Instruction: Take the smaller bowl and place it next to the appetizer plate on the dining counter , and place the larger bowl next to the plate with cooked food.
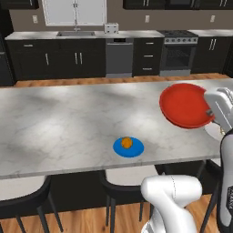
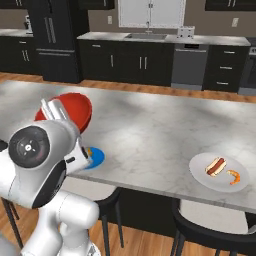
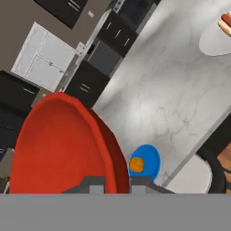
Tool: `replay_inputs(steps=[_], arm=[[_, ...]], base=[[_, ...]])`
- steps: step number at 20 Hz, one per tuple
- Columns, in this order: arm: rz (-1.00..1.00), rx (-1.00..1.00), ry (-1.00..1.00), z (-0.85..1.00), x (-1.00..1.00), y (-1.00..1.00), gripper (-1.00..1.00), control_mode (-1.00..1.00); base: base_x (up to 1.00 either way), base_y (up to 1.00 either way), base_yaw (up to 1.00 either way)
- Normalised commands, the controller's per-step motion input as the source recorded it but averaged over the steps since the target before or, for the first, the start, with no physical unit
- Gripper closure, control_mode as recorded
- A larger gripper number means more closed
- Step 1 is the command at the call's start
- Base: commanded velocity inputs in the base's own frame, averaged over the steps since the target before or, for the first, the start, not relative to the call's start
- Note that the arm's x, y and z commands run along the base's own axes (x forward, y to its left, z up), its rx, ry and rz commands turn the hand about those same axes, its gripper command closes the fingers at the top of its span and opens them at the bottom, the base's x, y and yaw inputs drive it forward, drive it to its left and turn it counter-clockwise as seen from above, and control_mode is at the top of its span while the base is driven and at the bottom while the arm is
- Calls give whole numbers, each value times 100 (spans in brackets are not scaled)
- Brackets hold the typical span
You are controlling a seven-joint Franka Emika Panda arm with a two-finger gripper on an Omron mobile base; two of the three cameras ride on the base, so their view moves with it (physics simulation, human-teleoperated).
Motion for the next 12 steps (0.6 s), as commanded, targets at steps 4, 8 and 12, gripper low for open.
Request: replay_inputs(steps=[4,8,12], arm=[[6,0,43,-85,81,-39,100,-100],[7,0,29,-91,79,-30,100,-100],[7,0,23,-76,86,-14,100,-100]], base=[[0,0,0],[0,0,0],[0,0,0]])
